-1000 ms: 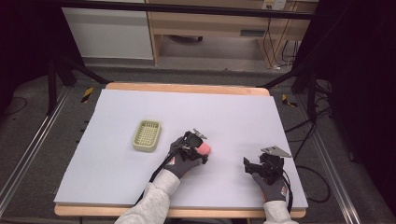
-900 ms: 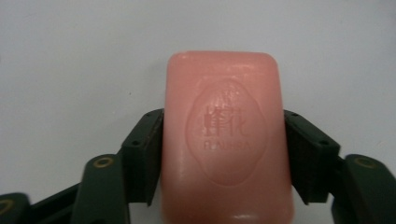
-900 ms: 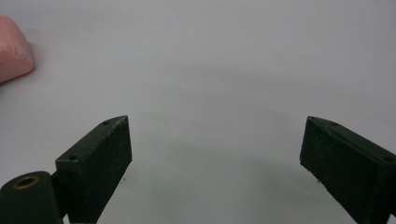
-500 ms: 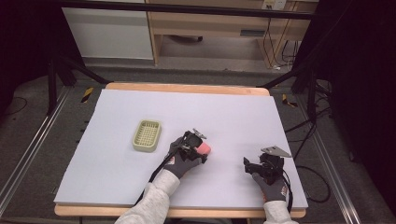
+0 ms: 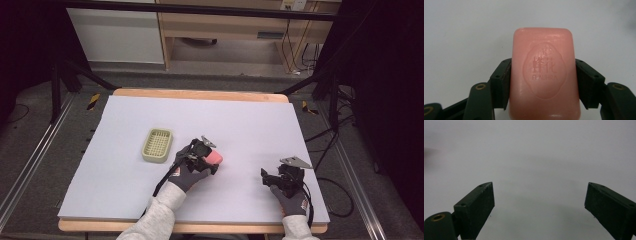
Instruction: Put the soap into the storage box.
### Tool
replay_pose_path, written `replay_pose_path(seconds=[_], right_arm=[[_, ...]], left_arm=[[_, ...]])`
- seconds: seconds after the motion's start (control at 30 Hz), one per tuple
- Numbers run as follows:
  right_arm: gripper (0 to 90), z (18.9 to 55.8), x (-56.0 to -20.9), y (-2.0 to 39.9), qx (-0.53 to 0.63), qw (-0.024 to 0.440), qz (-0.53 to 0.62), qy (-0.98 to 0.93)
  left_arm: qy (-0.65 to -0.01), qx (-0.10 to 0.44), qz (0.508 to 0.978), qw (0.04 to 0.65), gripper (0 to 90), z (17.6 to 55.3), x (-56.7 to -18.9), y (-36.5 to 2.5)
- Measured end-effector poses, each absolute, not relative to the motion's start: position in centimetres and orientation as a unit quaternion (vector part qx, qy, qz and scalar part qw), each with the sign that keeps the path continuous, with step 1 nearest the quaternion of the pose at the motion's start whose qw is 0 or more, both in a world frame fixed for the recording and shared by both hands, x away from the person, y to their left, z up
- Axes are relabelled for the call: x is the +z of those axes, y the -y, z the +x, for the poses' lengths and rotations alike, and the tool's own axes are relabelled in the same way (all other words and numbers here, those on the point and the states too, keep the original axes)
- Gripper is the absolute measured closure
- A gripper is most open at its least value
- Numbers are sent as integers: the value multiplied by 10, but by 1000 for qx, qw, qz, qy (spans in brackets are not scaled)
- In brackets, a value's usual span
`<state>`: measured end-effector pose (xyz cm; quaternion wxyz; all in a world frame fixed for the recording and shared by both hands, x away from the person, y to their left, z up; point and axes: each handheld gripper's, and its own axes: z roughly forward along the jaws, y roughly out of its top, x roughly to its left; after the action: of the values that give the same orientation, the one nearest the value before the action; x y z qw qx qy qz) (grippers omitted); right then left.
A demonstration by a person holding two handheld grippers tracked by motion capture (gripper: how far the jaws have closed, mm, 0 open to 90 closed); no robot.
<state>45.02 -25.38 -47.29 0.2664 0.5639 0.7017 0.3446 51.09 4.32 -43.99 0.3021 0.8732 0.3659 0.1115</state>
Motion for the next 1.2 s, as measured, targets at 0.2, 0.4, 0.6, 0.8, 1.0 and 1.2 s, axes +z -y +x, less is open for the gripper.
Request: replay_pose_path(seconds=[0.2, 0.4, 0.6, 0.8, 1.0, 1.2], right_arm=[[93, 450, -472, 254, 346, 269, 565, -699], [93, 450, -472, 254, 346, 269, 566, -698], [93, 450, -472, 255, 346, 270, 566, -698], [93, 450, -472, 254, 344, 270, 566, -699], [93, 450, -473, 255, 342, 271, 566, -699], [92, 450, -473, 255, 344, 271, 566, -698]], left_arm=[[-370, 114, 868, 310, 373, 507, -433, -57], [-375, 115, 861, 322, 373, 503, -425, -68], [-376, 123, 859, 326, 373, 499, -418, -77], [-378, 127, 856, 328, 374, 498, -411, -89], [-382, 134, 852, 332, 374, 496, -404, -100], [-390, 139, 845, 338, 374, 495, -399, -113]])
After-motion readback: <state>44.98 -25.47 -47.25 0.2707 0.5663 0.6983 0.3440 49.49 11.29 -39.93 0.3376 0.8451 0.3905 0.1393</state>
